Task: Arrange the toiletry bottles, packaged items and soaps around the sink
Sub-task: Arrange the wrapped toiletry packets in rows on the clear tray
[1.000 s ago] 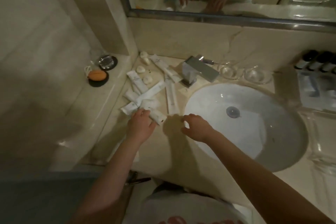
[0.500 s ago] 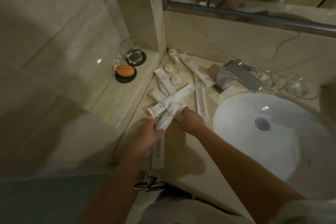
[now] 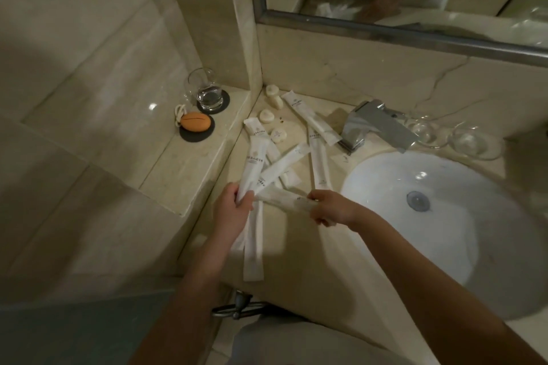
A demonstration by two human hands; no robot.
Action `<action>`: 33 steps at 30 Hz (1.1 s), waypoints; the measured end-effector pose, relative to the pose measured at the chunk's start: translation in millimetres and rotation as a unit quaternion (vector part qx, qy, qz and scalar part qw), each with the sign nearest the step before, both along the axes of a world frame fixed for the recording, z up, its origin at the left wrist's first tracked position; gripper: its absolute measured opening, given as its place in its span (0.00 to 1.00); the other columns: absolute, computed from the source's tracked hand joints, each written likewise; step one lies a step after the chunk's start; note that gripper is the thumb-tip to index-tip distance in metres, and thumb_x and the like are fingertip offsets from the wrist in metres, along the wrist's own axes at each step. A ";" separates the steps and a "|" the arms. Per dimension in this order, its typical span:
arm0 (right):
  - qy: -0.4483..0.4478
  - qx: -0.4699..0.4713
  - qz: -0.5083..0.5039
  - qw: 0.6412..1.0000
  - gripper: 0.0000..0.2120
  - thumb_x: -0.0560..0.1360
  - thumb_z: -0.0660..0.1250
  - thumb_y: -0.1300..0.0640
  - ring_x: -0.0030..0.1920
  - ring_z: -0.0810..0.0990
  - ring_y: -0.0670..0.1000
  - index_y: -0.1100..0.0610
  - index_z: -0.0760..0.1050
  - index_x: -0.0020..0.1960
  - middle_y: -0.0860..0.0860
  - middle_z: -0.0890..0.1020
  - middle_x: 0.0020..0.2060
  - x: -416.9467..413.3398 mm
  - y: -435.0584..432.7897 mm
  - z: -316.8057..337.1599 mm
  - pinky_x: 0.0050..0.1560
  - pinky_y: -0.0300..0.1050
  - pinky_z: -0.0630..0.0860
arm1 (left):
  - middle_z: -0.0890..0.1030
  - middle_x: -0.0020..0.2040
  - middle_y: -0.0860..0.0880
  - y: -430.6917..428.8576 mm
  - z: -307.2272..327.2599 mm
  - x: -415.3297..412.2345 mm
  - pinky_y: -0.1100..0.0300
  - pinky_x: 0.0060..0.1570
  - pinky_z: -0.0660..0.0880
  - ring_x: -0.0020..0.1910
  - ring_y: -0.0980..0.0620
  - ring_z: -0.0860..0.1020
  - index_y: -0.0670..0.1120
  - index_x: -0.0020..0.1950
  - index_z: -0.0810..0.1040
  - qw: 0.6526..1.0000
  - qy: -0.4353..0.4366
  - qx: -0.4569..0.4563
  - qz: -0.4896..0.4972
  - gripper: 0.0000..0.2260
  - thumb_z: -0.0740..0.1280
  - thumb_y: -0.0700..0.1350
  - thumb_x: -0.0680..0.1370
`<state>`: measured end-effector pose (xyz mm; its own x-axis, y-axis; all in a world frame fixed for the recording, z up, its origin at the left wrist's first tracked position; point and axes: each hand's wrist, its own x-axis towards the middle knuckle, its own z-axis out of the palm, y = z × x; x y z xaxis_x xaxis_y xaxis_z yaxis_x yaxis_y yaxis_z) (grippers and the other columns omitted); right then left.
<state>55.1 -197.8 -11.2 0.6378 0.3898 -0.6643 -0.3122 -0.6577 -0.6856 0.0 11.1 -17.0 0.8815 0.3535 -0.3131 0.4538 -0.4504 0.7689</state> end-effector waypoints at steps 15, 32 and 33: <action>-0.044 0.032 -0.198 0.979 0.09 0.68 0.62 0.68 0.26 0.68 0.47 0.54 0.74 0.38 0.53 0.74 0.27 -86.0 -158.9 10.7 0.25 0.34 0.63 | 0.77 0.44 0.45 -130.8 7.8 8.6 0.56 0.39 0.72 0.41 0.45 0.77 0.45 0.48 0.70 0.996 0.017 0.009 -0.085 0.07 0.65 0.45 0.75; -0.119 0.157 -0.505 0.840 0.04 0.61 0.63 0.61 0.29 0.63 0.51 0.55 0.73 0.35 0.51 0.70 0.26 -166.1 -345.4 11.7 0.30 0.44 0.56 | 0.73 0.35 0.48 -344.3 48.4 10.0 0.58 0.36 0.70 0.33 0.50 0.71 0.46 0.45 0.71 0.961 -0.043 -0.111 -0.251 0.04 0.63 0.46 0.77; -0.120 0.165 -0.516 0.832 0.01 0.63 0.64 0.58 0.29 0.63 0.51 0.55 0.73 0.35 0.51 0.71 0.26 -172.6 -356.8 12.2 0.31 0.44 0.55 | 0.72 0.34 0.48 -359.3 48.9 8.8 0.59 0.35 0.70 0.32 0.51 0.70 0.47 0.43 0.71 0.957 -0.038 -0.121 -0.261 0.04 0.63 0.45 0.77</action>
<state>-117.6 -554.7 1.1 0.8444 -0.3131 -0.4348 -0.4219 0.1117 -0.8998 8.8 -348.2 32.0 0.9415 -0.2162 -0.2585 0.1542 -0.4058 0.9009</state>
